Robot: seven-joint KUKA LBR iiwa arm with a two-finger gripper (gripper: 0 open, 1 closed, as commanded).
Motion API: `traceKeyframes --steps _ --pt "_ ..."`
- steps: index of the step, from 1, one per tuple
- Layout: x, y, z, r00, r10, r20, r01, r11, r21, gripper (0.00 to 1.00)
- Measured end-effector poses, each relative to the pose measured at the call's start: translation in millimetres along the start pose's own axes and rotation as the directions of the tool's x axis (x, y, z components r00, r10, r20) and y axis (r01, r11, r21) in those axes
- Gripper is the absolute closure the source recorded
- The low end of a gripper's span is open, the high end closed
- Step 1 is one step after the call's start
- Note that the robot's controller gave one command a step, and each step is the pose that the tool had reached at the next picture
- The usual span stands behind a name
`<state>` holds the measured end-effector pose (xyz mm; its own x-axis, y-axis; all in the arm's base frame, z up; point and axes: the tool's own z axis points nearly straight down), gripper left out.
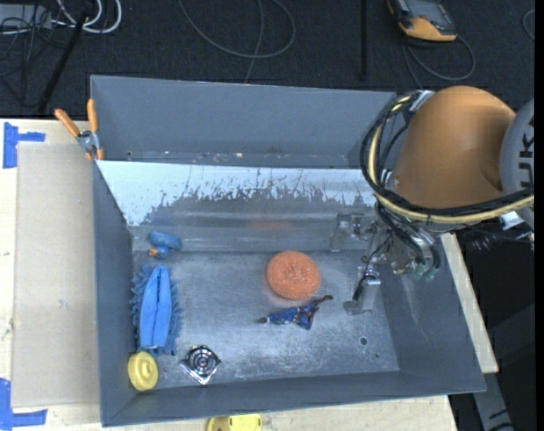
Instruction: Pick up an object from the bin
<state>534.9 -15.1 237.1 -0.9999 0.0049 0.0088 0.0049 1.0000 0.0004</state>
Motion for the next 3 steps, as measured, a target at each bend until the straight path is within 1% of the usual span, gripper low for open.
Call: traceKeyframes --steps 1,2,3 --pt "-1.2 0.1 -4.6 1.0 0.0 0.008 0.0 1.0 0.0 0.0" --pt "12.3 14.6 72.0 1.0 -0.005 0.013 0.005 1.0 0.0 0.0" --pt "-54.6 40.6 79.6 0.998 0.066 0.009 -0.066 0.998 -0.001 0.0"
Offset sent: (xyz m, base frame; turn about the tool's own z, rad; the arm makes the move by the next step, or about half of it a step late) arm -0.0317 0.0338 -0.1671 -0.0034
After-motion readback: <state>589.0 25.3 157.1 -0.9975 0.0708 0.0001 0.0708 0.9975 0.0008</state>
